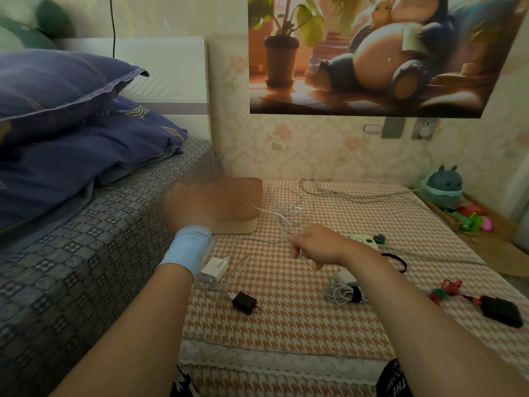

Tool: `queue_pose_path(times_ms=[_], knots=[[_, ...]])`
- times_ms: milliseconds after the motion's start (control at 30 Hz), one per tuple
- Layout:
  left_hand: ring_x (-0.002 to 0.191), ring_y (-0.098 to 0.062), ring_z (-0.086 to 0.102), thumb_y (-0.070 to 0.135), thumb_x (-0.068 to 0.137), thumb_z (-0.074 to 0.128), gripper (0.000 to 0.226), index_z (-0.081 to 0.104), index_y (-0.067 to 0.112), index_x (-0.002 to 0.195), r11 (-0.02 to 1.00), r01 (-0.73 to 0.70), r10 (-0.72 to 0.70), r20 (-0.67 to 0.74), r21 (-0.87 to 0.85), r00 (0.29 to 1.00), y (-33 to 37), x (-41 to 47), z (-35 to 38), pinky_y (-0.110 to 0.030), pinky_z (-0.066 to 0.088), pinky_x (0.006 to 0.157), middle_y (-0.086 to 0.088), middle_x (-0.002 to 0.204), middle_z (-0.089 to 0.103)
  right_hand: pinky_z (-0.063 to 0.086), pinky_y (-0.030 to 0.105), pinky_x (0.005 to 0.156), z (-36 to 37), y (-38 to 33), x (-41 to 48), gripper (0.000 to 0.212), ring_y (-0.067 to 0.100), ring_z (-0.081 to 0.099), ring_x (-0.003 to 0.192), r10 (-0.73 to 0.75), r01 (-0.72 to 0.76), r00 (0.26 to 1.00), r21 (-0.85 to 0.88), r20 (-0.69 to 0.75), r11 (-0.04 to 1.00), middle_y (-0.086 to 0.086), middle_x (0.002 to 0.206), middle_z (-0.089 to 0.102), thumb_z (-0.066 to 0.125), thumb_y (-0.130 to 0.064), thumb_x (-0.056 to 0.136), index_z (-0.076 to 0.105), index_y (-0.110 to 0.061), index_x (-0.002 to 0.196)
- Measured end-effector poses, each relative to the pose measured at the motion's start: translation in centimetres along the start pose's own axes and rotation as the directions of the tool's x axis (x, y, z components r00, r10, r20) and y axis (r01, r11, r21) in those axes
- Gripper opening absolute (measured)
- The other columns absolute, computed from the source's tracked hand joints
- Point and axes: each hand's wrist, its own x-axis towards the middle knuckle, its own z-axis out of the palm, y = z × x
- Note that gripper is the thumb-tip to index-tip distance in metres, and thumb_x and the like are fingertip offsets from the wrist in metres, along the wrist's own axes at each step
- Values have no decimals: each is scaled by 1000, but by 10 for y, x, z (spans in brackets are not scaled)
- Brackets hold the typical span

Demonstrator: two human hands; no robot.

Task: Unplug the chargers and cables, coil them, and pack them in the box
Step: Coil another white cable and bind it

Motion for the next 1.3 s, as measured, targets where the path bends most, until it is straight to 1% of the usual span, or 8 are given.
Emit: queue_pose_path(times_ms=[133,233,300,467,667,833,1067,1300], knots=[[124,-35,39,26,83,63,31,66,23,114,971,-130,98,164,200,982,4,-13,4,-47,27,107,-12,132,51,44,35,72,2,-10,1,41,22,55,72,-93,92,991,-18,-100,996,2,78,59,39,-37,108,68,-26,81],[116,-37,53,9,84,43,40,66,10,117,897,-428,440,270,-107,856,30,-26,6,-47,39,104,-15,122,62,42,34,66,10,-15,4,36,22,51,67,-148,148,982,-6,-118,989,6,75,57,39,-25,108,69,-27,88],[114,-28,56,9,92,45,35,66,15,120,807,-449,584,405,-383,704,47,-40,5,-44,42,104,-6,120,66,41,32,59,15,-16,5,35,18,51,58,-185,191,971,28,-153,981,6,69,59,41,-21,108,70,-25,88],[78,-22,62,36,101,43,38,68,14,83,874,-262,483,672,-410,561,59,-58,4,-35,49,74,-4,81,67,44,29,45,17,-17,1,33,25,66,49,-135,166,981,249,-138,954,10,70,74,45,-20,107,72,-7,94],[61,-23,56,63,91,46,59,61,12,65,874,-438,453,675,-209,582,69,-51,-2,-35,45,56,-7,62,59,56,46,76,14,-12,3,37,28,71,74,-106,115,990,112,-89,987,3,74,77,49,-29,99,76,-8,86],[57,-14,52,58,87,56,46,50,25,57,854,-503,484,559,-132,673,62,-42,-12,-27,39,52,6,59,55,51,57,96,10,-10,8,24,40,67,100,-149,157,985,94,-85,983,3,88,78,60,-37,82,82,-28,78],[53,-7,46,48,84,68,40,51,25,56,860,-421,502,325,-290,802,51,-32,-26,-25,36,51,8,55,51,60,43,79,8,-3,14,21,11,72,78,-174,150,977,-172,-128,973,-8,79,77,65,-22,89,78,-33,77],[62,-14,47,40,88,64,38,59,13,62,758,-536,478,-242,-372,844,45,-26,-27,-25,37,57,8,63,50,58,32,67,2,-1,16,19,5,69,59,-169,130,954,-166,-247,978,-14,63,72,62,-28,95,74,-34,82]])
